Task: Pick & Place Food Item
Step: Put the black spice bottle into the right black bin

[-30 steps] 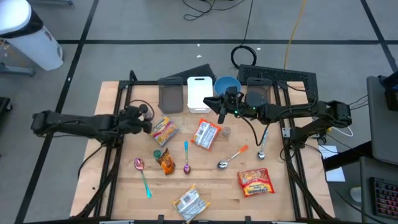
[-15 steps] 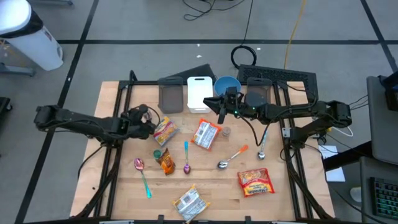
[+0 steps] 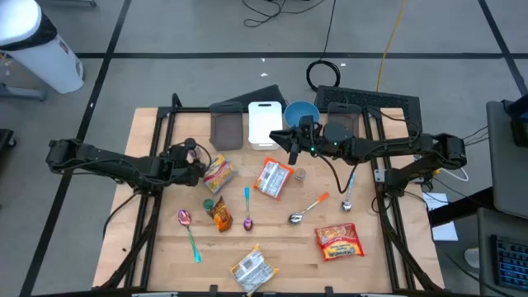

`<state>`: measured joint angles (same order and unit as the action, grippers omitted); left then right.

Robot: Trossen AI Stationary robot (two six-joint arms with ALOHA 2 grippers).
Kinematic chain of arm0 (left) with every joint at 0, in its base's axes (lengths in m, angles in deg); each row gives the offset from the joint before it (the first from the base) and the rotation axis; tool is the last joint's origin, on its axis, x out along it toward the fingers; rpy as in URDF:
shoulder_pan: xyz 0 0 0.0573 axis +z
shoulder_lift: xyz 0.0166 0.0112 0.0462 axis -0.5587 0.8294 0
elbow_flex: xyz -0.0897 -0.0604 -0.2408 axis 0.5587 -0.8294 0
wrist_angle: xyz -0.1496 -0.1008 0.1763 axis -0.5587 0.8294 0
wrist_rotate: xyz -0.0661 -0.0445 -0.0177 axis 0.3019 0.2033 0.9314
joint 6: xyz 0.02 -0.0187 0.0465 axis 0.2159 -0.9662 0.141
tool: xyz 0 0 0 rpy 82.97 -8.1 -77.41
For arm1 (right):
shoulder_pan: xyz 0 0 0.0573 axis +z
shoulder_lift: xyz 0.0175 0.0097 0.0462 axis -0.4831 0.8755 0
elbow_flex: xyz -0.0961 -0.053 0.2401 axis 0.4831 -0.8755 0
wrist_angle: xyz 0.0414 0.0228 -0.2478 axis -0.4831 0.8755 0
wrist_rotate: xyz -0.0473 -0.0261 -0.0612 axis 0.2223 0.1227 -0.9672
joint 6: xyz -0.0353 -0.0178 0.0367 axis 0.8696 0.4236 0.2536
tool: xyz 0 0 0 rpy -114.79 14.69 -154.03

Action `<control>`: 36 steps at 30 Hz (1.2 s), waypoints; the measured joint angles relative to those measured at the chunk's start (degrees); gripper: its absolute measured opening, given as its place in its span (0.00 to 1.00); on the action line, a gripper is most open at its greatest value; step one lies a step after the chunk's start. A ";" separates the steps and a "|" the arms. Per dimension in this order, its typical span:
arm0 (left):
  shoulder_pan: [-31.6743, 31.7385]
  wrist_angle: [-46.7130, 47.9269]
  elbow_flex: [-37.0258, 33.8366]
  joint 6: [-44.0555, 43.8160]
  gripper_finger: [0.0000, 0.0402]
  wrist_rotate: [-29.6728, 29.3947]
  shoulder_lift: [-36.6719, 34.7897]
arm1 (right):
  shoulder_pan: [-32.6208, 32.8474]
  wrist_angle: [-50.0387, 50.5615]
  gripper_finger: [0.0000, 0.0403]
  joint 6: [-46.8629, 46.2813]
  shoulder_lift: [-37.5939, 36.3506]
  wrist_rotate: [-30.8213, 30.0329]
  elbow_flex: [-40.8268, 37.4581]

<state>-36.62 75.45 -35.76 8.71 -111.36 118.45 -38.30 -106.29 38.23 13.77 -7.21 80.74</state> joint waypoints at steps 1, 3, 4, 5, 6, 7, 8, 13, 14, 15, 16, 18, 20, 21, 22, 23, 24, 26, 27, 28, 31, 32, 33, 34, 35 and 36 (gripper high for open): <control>0.00 0.00 0.00 0.00 0.69 -0.50 0.00 | 0.00 0.04 0.15 0.01 0.00 0.00 0.00; 0.00 -0.02 0.00 -0.22 0.69 -1.56 -0.02 | 0.00 0.03 0.15 -0.04 0.00 0.00 0.00; 0.00 0.00 0.01 -0.55 0.69 -2.15 -0.02 | 0.00 0.01 0.15 -0.04 0.00 0.00 0.00; 0.01 -0.01 0.00 -0.69 0.69 -2.43 -0.02 | 0.00 0.01 0.15 -0.04 0.00 0.00 0.00; 0.10 -0.03 0.00 -0.69 0.69 -2.45 -0.02 | 0.00 0.01 0.15 -0.04 0.00 0.00 0.00; 0.20 -0.01 0.00 -0.70 0.68 -2.41 -0.02 | 0.00 0.01 0.15 -0.04 0.00 0.00 0.00; 0.32 -0.02 0.00 -0.66 0.66 -2.32 -0.02 | 0.00 0.03 0.15 -0.05 0.00 0.00 0.00; 1.07 -0.26 0.00 0.76 0.51 -2.14 -0.02 | 0.00 0.03 0.15 -0.06 0.00 0.00 0.00; 1.18 -0.62 0.00 1.15 0.47 -2.11 -0.02 | 0.02 0.01 0.15 -0.06 0.00 0.00 0.00; 1.29 -1.24 0.00 1.94 0.43 -1.93 -0.02 | 0.00 0.01 0.15 -0.08 0.00 0.00 0.00; 1.40 -2.00 0.00 2.72 0.40 -1.86 -0.02 | 0.00 0.01 0.15 -0.08 0.00 0.00 0.00; 1.67 -3.44 0.00 4.15 0.33 -1.39 -0.03 | 0.00 0.01 0.15 -0.08 0.00 0.01 0.00; 2.06 -4.22 0.00 5.39 0.26 -0.94 -0.04 | 0.01 -0.01 0.15 -0.09 0.00 0.02 0.00; 2.19 -4.53 0.00 5.92 0.23 -0.74 -0.04 | 0.03 0.01 0.15 -0.10 0.00 0.02 0.00; 2.40 -4.78 0.00 6.46 0.21 -0.42 -0.04 | 0.04 0.01 0.15 -0.10 0.00 0.03 0.00; 2.53 -4.76 0.00 6.90 0.18 -0.16 -0.04 | 0.08 0.01 0.15 -0.10 0.00 0.04 0.00; 2.74 -4.76 0.00 7.21 0.16 0.28 -0.04 | 0.11 0.01 0.15 -0.10 0.00 0.04 0.00; 2.98 -4.79 0.00 8.10 0.12 1.02 -0.04 | 0.13 0.00 0.15 -0.10 0.00 0.17 0.00; 3.02 -4.87 0.00 8.53 0.10 1.38 -0.04 | 0.13 0.01 0.15 -0.10 0.00 0.17 0.00; 3.02 -4.96 0.00 9.05 0.08 1.70 -0.04 | 0.13 0.01 0.15 -0.12 0.00 0.19 0.00; 3.02 -5.66 0.00 10.91 0.05 3.18 -0.04 | 0.13 0.00 0.15 -0.13 0.00 0.20 0.00; 3.02 -5.83 0.00 11.45 0.04 4.06 -0.04 | 0.14 -0.01 0.15 -0.13 0.00 0.20 0.00; 3.02 -5.91 0.00 12.02 0.04 5.18 -0.04 | 0.14 0.01 0.15 -0.15 0.00 0.20 0.00; 3.02 -5.92 0.00 12.35 0.04 6.67 -0.04 | 0.18 0.01 0.15 -0.27 0.00 0.20 0.00; 3.02 -5.92 0.00 12.60 0.04 8.17 -0.03 | 0.22 0.01 0.15 -0.54 0.00 0.20 0.00; 3.02 -5.92 0.00 12.74 0.05 9.60 -0.04 | 0.24 -0.01 0.15 -0.78 0.00 0.20 0.00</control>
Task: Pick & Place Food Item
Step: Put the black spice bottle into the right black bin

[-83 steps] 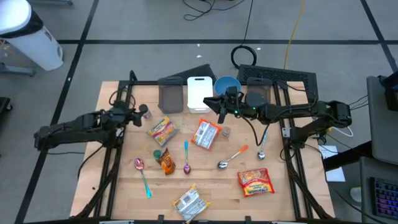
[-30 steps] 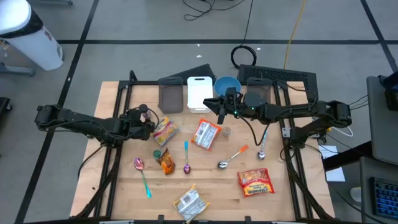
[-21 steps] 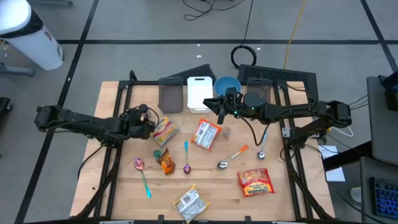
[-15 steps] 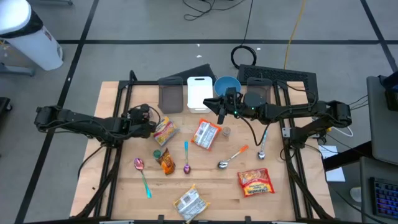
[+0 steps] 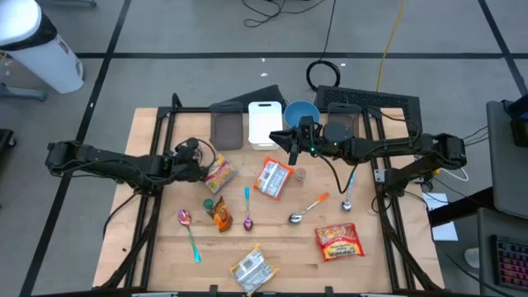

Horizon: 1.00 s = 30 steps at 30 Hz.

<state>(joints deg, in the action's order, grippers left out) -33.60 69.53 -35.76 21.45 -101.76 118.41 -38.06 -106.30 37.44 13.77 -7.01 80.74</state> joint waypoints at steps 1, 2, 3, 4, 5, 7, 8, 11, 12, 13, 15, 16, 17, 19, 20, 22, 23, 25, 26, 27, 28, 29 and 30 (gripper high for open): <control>0.00 0.00 0.00 -0.01 0.06 1.24 0.01 | 0.02 0.02 0.15 -0.34 0.00 0.00 0.00; 0.00 0.00 0.00 -0.16 0.07 2.35 0.00 | 0.02 0.04 0.15 -0.62 0.00 0.00 0.00; 0.00 0.00 0.00 -0.32 0.07 3.39 0.00 | 0.02 0.09 0.15 -0.82 0.00 0.00 0.00; 0.00 0.02 0.00 -0.77 0.08 4.23 0.00 | 0.02 0.18 0.15 -0.82 0.00 0.00 0.00; 0.00 0.02 0.00 -1.58 0.09 4.97 0.00 | 0.02 0.29 0.15 -0.80 0.00 0.00 0.00; 0.00 0.00 0.00 -3.75 0.11 6.95 0.00 | 0.02 0.46 0.15 -0.77 0.00 0.00 0.00; 0.00 -0.02 0.00 -5.37 0.11 8.41 0.00 | 0.02 0.46 0.15 -0.77 0.00 0.00 0.00; 0.00 -0.01 0.00 -6.13 0.11 14.46 0.00 | 0.01 0.45 0.15 -0.72 0.00 0.00 0.00; 0.00 -0.07 0.00 -5.72 0.11 16.07 0.00 | 0.00 0.47 0.15 -0.71 0.00 0.00 0.00; -0.02 -0.08 0.00 -5.53 0.12 16.52 0.00 | 0.00 0.48 0.15 -0.67 0.00 -0.01 0.00; 0.00 0.28 0.00 -4.37 0.12 16.46 0.00 | 0.00 0.46 0.15 -0.63 0.00 -0.04 0.00; 0.00 0.53 0.00 -3.55 0.12 16.53 0.00 | 0.00 0.46 0.15 -0.63 0.00 -0.04 0.00; 0.00 0.82 0.00 -3.24 0.12 16.73 0.00 | 0.00 0.48 0.15 -0.63 0.00 -0.05 0.00; 0.20 1.82 0.00 -3.84 0.12 17.82 0.00 | 0.00 0.50 0.15 -0.61 0.00 -0.07 0.00; 0.32 2.55 0.00 -4.16 0.12 18.86 0.00 | 0.00 0.48 0.15 -0.61 0.00 -0.07 0.00; 0.37 3.97 0.00 -4.38 0.12 20.95 0.00 | 0.00 0.48 0.15 -0.61 0.00 -0.09 0.00; 0.37 4.61 0.00 -4.31 0.12 21.68 -0.03 | 0.00 0.50 0.15 -0.61 0.00 -0.09 0.00; 0.36 5.10 0.00 -3.87 0.14 22.55 -0.04 | 0.00 0.67 0.15 -0.61 0.00 -0.10 0.00; 0.35 5.08 0.00 -3.80 0.16 22.81 -0.04 | 0.00 0.88 0.15 -0.61 0.00 -0.11 0.00; 0.35 5.02 0.00 -3.70 0.18 23.30 -0.04 | 0.00 1.17 0.15 -0.61 0.00 -0.11 0.00; 0.37 4.91 0.00 -3.72 0.21 23.91 -0.04 | 0.00 1.56 0.15 -0.61 0.00 -0.13 0.00; 0.37 4.87 0.00 -3.90 0.25 24.48 -0.04 | 0.00 1.91 0.15 -0.61 0.00 -0.13 0.00; 0.37 4.85 0.00 -4.44 0.29 24.98 -0.04 | 0.00 2.18 0.15 -0.61 0.00 -0.14 0.00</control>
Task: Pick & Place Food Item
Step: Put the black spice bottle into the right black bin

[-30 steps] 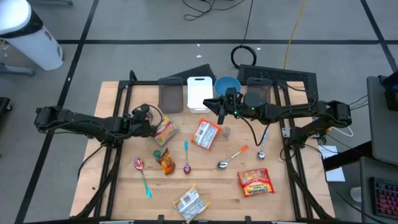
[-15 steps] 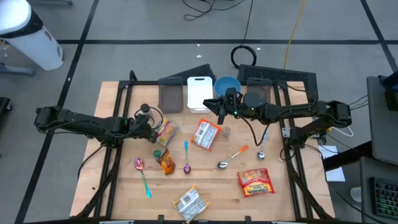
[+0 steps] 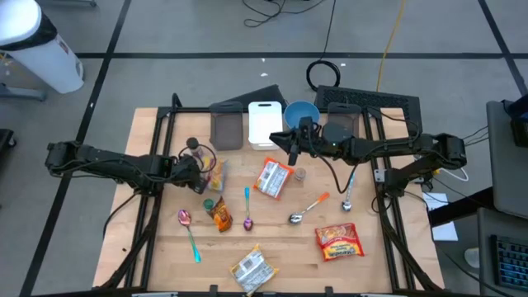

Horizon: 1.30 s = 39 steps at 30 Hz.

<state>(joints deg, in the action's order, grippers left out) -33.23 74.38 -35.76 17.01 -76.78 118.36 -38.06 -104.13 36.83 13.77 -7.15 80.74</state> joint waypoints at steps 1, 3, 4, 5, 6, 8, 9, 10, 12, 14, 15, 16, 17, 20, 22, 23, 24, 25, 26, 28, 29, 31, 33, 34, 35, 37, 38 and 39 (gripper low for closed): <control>0.00 0.00 0.00 -0.42 0.33 0.51 0.00 | 0.00 0.24 0.15 0.00 0.00 0.00 0.00; 0.00 -0.02 0.00 -1.19 0.42 1.21 -0.13 | 0.00 0.44 0.15 -0.10 0.00 0.01 0.00; 0.00 -0.04 0.00 -1.78 0.46 1.27 -0.13 | 0.00 0.44 0.15 -0.15 0.00 0.04 0.00; 0.00 -0.02 0.00 -2.37 0.51 1.27 -0.13 | 0.00 0.44 0.15 -0.15 0.00 0.06 0.00; 0.00 -0.02 0.00 -2.86 0.55 1.36 -0.13 | 0.00 0.44 0.15 -0.15 0.00 0.06 0.00; 0.00 -0.07 0.00 -3.13 0.64 2.08 -0.13 | 0.00 0.44 0.15 -0.15 0.00 0.08 0.00; 0.00 -0.09 0.00 -3.08 0.68 2.74 -0.13 | 0.00 0.44 0.15 -0.12 0.00 0.08 0.00; 0.00 -0.11 0.00 -2.88 0.72 3.63 -0.13 | 0.00 0.44 0.15 -0.09 0.00 0.08 0.00; 0.00 -0.03 0.10 -2.22 0.78 5.08 -0.13 | 0.00 0.42 0.15 -0.07 0.00 0.08 0.00; -0.02 0.03 0.80 -1.74 0.83 5.08 -0.13 | 0.00 0.43 0.15 -0.04 0.00 0.10 0.00; -0.02 0.02 1.31 -1.63 0.85 4.26 -0.13 | 0.00 0.44 0.15 -0.04 0.00 0.09 0.00; -0.02 0.20 1.93 -1.39 0.87 2.89 -0.13 | 0.00 0.44 0.15 -0.11 0.00 0.10 0.00; -0.06 0.67 2.63 -1.12 0.88 1.12 -0.17 | 0.00 0.44 0.15 -0.15 0.00 0.10 0.00; -0.65 3.10 4.84 -0.03 0.89 -5.08 -1.12 | 0.00 0.44 0.15 -0.16 0.00 0.10 0.00; -1.45 6.16 5.99 0.06 0.88 -9.63 -2.07 | 0.00 0.44 0.15 -0.17 0.00 0.12 0.01; -1.99 8.03 6.40 -0.41 0.88 -11.91 -2.74 | 0.00 0.44 0.15 -0.17 0.00 0.12 0.01; -2.64 9.75 6.57 -1.36 0.87 -14.24 -3.49 | 0.00 0.44 0.15 -0.17 0.00 0.12 0.00; -3.46 11.41 6.56 -3.06 0.87 -16.44 -4.24 | 0.00 0.47 0.15 -0.17 0.00 0.12 0.02; -4.33 12.92 6.39 -5.42 0.86 -18.74 -5.01 | 0.00 0.47 0.15 -0.20 0.00 0.12 0.00; -6.35 14.53 5.51 -11.25 0.84 -24.07 -6.40 | 0.00 0.75 0.15 -0.20 0.00 0.12 0.02; -7.32 14.58 4.87 -13.91 0.84 -26.76 -6.94 | 0.00 0.88 0.15 -0.20 0.00 0.08 0.02; -8.97 13.66 3.80 -18.00 0.82 -31.50 -7.39 | 0.00 1.09 0.15 -0.20 0.00 0.08 0.02; -10.11 12.05 2.81 -19.38 0.81 -34.61 -7.18 | 0.00 1.06 0.15 -0.20 0.00 0.06 0.02; -10.55 11.31 2.40 -19.45 0.81 -35.50 -7.16 | 0.00 1.05 0.15 -0.20 0.00 0.06 0.02; -10.82 10.46 2.02 -19.43 0.80 -36.26 -6.91 | 0.00 1.09 0.15 -0.20 0.00 0.06 0.02; -11.17 8.70 1.10 -19.39 0.80 -36.80 -6.40 | 0.00 1.22 0.15 -0.20 0.00 0.03 0.02; -11.37 8.27 0.44 -19.42 0.80 -36.79 -6.27 | 0.00 1.25 0.15 -0.20 0.00 0.03 0.02; -11.51 7.64 -0.37 -19.47 0.81 -36.69 -6.06 | 0.00 1.24 0.15 -0.20 0.00 0.01 0.02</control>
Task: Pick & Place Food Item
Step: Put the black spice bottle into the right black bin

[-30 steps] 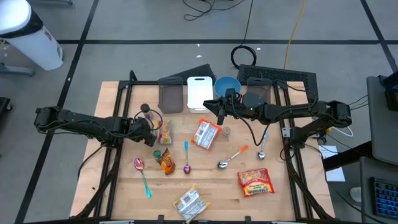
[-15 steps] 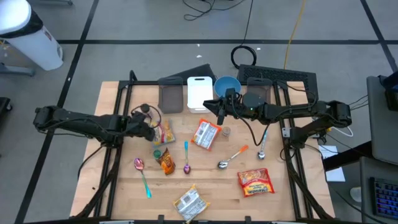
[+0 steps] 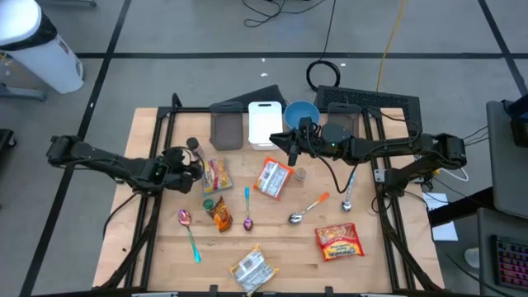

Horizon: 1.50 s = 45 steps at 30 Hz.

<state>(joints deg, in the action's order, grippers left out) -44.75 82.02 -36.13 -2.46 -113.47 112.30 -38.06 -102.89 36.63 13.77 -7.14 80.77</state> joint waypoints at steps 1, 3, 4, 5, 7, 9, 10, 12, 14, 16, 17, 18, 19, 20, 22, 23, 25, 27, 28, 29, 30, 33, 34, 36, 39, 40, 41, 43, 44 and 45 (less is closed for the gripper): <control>-0.22 -1.04 -0.81 0.00 0.81 -0.02 0.54 | 0.00 0.01 0.15 -0.01 0.00 0.00 0.00; -0.51 -3.73 -2.46 -0.03 0.81 0.09 1.15 | 0.00 0.01 0.15 -0.01 0.00 0.00 0.00; -0.61 -5.02 -3.25 -0.11 0.81 0.12 1.47 | 0.00 0.01 0.15 0.00 0.00 -0.02 0.00; -0.59 -6.26 -3.90 -0.27 0.80 0.05 1.88 | 0.00 0.04 0.15 0.01 0.00 -0.02 0.00; -0.59 -8.68 -4.60 -0.39 0.79 -0.40 2.40 | 0.00 0.04 0.15 -0.01 0.00 -0.02 0.00; -0.59 -9.73 -4.74 -0.21 0.79 -1.55 3.09 | 0.00 0.04 0.15 -0.01 0.00 -0.04 0.00; -0.59 -9.83 -4.74 -0.17 0.78 -2.10 3.54 | 0.00 0.05 0.15 -0.01 -0.02 -0.07 0.00; -0.57 -9.81 -4.76 -0.13 0.78 -3.19 4.82 | -0.01 0.06 0.15 -0.01 -0.02 -0.09 0.00; -0.53 -10.15 -4.76 -0.36 0.78 -4.42 6.37 | -0.13 0.06 0.15 -0.01 0.00 -0.09 0.00; -0.49 -11.30 -4.76 -0.43 0.79 -5.08 8.11 | -0.13 0.06 0.15 -0.01 -0.01 -0.09 0.00; -0.49 -12.07 -4.78 -0.44 0.79 -5.73 8.95 | -0.13 0.06 0.15 -0.01 -0.01 -0.07 0.00; -0.49 -13.02 -4.78 -0.44 0.80 -6.37 9.85 | -0.13 0.06 0.15 -0.01 -0.01 -0.09 0.00; -0.49 -13.90 -4.78 -0.44 0.80 -6.72 10.70 | -0.13 0.06 0.15 -0.01 -0.01 -0.09 0.00; -0.43 -14.49 -4.78 -0.44 0.80 -7.05 11.56 | -0.13 0.06 0.15 -0.01 -0.02 -0.07 0.00; -0.08 -15.69 -4.78 -0.46 0.81 -7.56 13.38 | -0.13 0.09 0.15 -0.03 -0.01 -0.09 0.00; 0.14 -16.27 -4.78 -0.46 0.80 -7.74 14.22 | -0.13 0.11 0.15 -0.03 -0.02 -0.09 0.00; 0.85 -17.29 -4.78 -0.48 0.80 -7.89 15.70 | -0.13 0.19 0.15 -0.04 -0.02 -0.09 0.00; 1.68 -18.57 -4.78 -0.48 0.79 -8.08 16.93 | -0.13 0.25 0.15 -0.04 -0.02 -0.09 0.00; 2.09 -19.26 -4.78 -0.49 0.79 -8.28 17.42 | -0.13 0.30 0.15 -0.06 -0.02 -0.09 0.00; 2.53 -19.97 -4.78 -0.48 0.78 -8.42 17.90 | -0.13 0.25 0.15 -0.06 -0.01 -0.08 0.00; 2.99 -20.47 -4.78 -0.46 0.78 -8.54 18.33 | -0.13 0.23 0.15 -0.06 -0.02 -0.09 0.00; 4.13 -21.98 -4.78 0.34 0.78 -9.61 19.30 | -0.13 0.38 0.15 -0.06 0.00 -0.09 0.00; 4.57 -22.11 -4.78 0.46 0.78 -9.77 19.49 | -0.13 0.44 0.15 -0.06 -0.02 -0.09 0.00; 5.40 -22.09 -4.78 0.31 0.78 -10.29 19.89 | -0.13 0.52 0.15 -0.06 -0.02 -0.09 0.00; 6.57 -22.63 -4.78 0.50 0.78 -10.48 19.97 | -0.13 0.71 0.15 -0.06 0.00 -0.07 0.00; 6.99 -22.90 -4.78 0.73 0.79 -10.73 19.97 | -0.13 0.73 0.15 -0.06 -0.02 -0.09 0.00; 7.40 -23.13 -4.78 1.16 0.79 -10.96 19.98 | -0.13 0.71 0.15 -0.06 -0.02 -0.08 0.00; 8.23 -23.68 -4.78 1.90 0.80 -11.56 19.98 | -0.13 0.80 0.15 -0.06 -0.01 -0.09 0.00; 8.69 -24.13 -4.78 2.35 0.80 -11.85 19.98 | -0.13 0.85 0.15 -0.06 -0.02 -0.09 0.00; 9.08 -24.71 -4.78 3.10 0.80 -12.01 19.98 | -0.13 0.87 0.15 -0.06 -0.02 -0.09 0.00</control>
<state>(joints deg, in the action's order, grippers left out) -35.67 57.31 -40.92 0.64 -125.48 132.29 -38.19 -102.02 36.57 13.75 -7.23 80.77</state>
